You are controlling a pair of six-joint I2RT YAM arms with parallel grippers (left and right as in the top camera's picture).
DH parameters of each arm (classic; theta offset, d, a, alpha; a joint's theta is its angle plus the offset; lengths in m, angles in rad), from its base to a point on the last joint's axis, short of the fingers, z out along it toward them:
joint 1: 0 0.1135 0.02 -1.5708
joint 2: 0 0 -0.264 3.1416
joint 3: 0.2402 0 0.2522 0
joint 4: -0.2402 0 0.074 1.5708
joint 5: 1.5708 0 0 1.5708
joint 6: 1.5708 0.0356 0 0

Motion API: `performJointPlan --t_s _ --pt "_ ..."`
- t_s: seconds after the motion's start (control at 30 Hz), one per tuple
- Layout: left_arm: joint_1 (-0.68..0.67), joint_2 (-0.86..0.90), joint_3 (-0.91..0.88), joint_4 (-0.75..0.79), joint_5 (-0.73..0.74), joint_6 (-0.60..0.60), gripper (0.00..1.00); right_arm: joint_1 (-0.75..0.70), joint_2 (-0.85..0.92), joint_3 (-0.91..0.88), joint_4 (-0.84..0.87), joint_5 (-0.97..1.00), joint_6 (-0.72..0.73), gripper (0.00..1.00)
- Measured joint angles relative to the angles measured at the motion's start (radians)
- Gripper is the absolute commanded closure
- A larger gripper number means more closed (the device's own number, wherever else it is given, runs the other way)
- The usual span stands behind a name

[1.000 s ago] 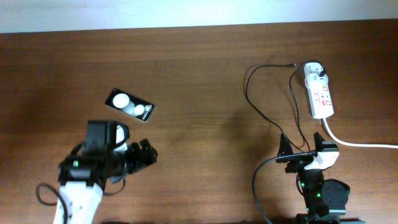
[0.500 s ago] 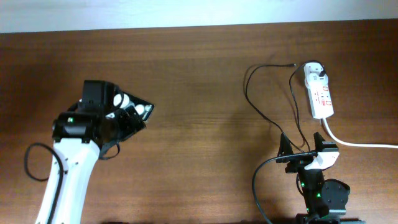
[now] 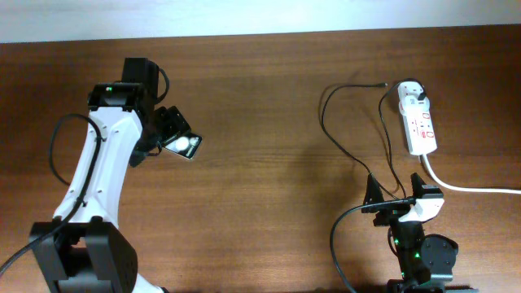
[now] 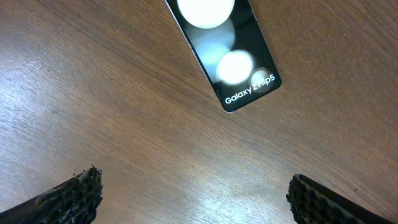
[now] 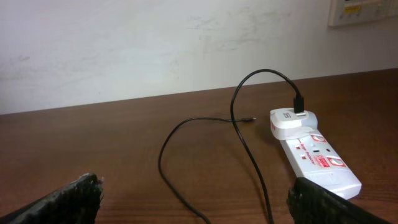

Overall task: Plug charger to phone and switch on socket
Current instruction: 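Move the left gripper forward over the black phone, then lower the left gripper and close it on the phone's long edges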

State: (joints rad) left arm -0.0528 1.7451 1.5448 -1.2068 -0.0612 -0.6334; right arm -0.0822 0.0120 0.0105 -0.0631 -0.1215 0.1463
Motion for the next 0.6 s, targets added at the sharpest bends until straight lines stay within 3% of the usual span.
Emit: performJointPlan --t_s 0.17,0.3,0.6 --pt "0.0 0.0 0.0 0.047 -0.004 -0.023 0.01 0.0 0.0 0.0 0.0 0.0 0.0 0.01" --pt "0.0 0.011 0.0 0.087 -0.026 -0.174 0.01 0.0 0.0 0.0 0.0 0.0 0.0 0.01" --pt "0.0 0.199 0.004 0.16 -0.033 -0.273 0.01 0.0 0.0 0.0 0.0 0.0 0.0 0.01"
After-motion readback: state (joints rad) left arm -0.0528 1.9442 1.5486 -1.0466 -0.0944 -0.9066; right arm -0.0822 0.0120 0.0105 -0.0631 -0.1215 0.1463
